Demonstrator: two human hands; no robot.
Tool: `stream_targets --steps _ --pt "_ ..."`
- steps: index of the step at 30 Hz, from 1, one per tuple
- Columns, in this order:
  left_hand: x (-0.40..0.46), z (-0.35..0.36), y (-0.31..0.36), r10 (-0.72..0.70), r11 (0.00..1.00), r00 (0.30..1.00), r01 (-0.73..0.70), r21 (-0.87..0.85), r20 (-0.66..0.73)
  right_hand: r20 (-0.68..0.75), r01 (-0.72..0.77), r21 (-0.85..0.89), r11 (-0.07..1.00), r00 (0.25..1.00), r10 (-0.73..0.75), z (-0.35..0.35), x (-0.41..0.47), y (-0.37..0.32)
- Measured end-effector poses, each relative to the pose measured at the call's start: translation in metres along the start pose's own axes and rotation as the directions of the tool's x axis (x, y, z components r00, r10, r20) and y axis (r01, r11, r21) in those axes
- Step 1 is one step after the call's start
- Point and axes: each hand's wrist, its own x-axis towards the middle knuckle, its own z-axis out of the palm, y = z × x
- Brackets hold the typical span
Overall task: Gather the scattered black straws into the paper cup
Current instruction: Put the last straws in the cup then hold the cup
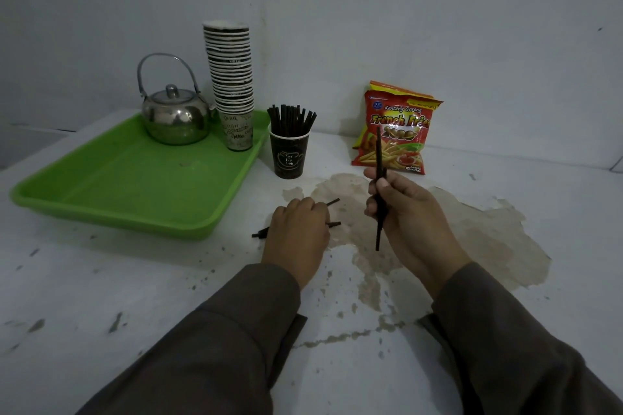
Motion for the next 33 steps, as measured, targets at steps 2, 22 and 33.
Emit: stream_targets --steps 2,22,33 --pt "-0.001 -0.002 0.001 0.006 1.000 1.000 -0.006 0.003 -0.016 0.009 -0.009 -0.003 1.000 1.000 0.009 -0.001 -0.001 -0.001" --pt "0.040 -0.085 -0.007 -0.313 0.500 0.913 -0.078 -0.863 -0.264 -0.116 0.224 -0.167 0.960 0.963 -0.245 0.015 0.027 -0.036" --pt "0.105 -0.119 -0.031 -0.473 0.219 0.753 -0.402 -0.889 -0.457 -0.214 0.469 -0.449 0.761 0.770 -0.601 0.093 0.095 -0.040"
